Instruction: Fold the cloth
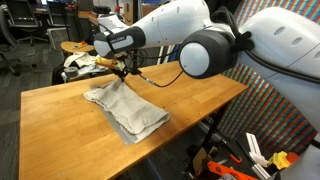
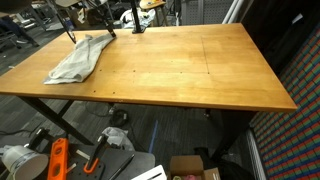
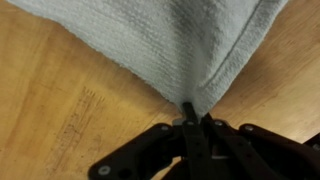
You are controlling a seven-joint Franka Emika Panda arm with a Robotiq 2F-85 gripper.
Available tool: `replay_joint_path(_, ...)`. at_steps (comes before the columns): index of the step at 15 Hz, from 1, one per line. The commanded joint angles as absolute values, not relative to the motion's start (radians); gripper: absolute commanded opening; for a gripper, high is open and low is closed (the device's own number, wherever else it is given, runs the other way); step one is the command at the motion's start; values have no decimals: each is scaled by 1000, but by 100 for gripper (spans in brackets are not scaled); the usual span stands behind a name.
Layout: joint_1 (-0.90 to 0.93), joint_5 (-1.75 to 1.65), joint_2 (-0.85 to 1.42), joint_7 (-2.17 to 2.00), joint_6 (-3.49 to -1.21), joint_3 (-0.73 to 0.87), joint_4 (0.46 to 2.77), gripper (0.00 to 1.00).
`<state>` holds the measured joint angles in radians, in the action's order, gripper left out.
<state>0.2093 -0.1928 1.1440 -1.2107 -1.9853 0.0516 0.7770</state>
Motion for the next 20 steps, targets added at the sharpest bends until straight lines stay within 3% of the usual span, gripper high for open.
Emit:
replay_joint_path(1,171,-186,1159,-1176,-1934,62,715,9)
replay_joint_path(2,167,-179,1159,-1172,-1932,60,712,15)
replay_joint_path(3,162,-176,1157,-1171,-1931,59,711,34)
replay_joint_path(4,153,-172,1157,-1171,-1933,61,709,36)
replay_joint_path(6,131,-169,1153,-1156,-1948,56,709,48)
replay_joint_path(12,89,-158,1088,-1063,-2024,12,764,95)
replay_joint_path(14,95,-167,1039,-975,-2069,-18,826,100)
replay_joint_path(20,121,-187,870,-754,-2168,-118,1078,100)
